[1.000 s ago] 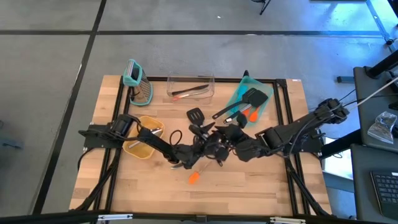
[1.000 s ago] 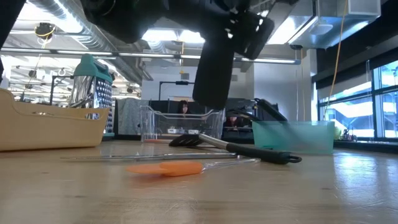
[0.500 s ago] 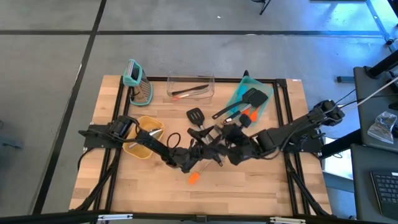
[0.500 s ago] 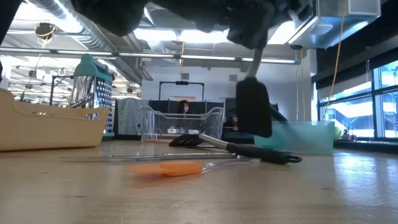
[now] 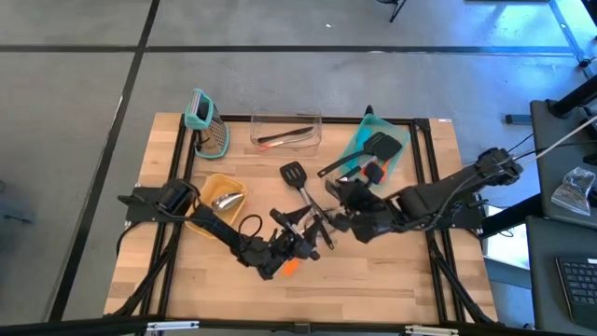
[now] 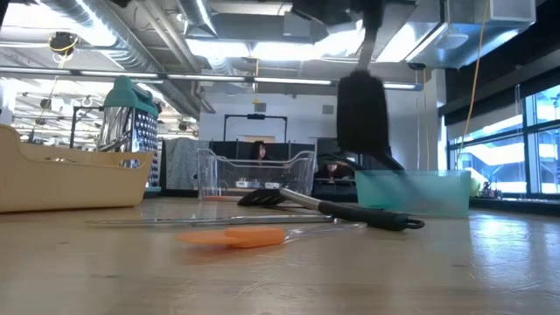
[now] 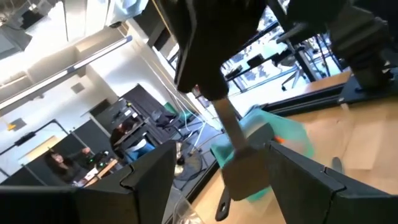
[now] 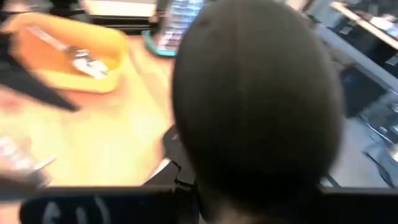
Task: Pick & Place Kitchen Items
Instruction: Put the black spatula into the green bin
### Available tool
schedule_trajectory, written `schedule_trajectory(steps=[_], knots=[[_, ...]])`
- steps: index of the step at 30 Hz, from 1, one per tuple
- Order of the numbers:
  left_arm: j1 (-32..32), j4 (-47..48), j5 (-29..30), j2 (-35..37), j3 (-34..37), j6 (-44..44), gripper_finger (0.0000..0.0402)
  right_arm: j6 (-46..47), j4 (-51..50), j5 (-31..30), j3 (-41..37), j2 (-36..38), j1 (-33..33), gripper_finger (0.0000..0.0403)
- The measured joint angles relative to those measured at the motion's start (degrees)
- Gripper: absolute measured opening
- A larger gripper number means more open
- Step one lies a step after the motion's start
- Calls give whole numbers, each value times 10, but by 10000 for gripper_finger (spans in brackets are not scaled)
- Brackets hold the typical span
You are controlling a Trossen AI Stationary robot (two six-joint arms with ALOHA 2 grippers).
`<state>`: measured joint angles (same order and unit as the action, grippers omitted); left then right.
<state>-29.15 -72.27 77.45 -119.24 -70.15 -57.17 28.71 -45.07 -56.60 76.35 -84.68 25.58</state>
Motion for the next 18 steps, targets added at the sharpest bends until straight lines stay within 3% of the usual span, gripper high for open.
schedule_trajectory(steps=[9,13,18], knots=[[-30,10,10,5,7,-6,242,38,-254,11,115,5,-1,61],[-32,10,13,5,16,-6,242,32,-365,1,123,5,-21,61],[-30,10,22,5,23,5,242,56,-406,19,105,5,-45,61]])
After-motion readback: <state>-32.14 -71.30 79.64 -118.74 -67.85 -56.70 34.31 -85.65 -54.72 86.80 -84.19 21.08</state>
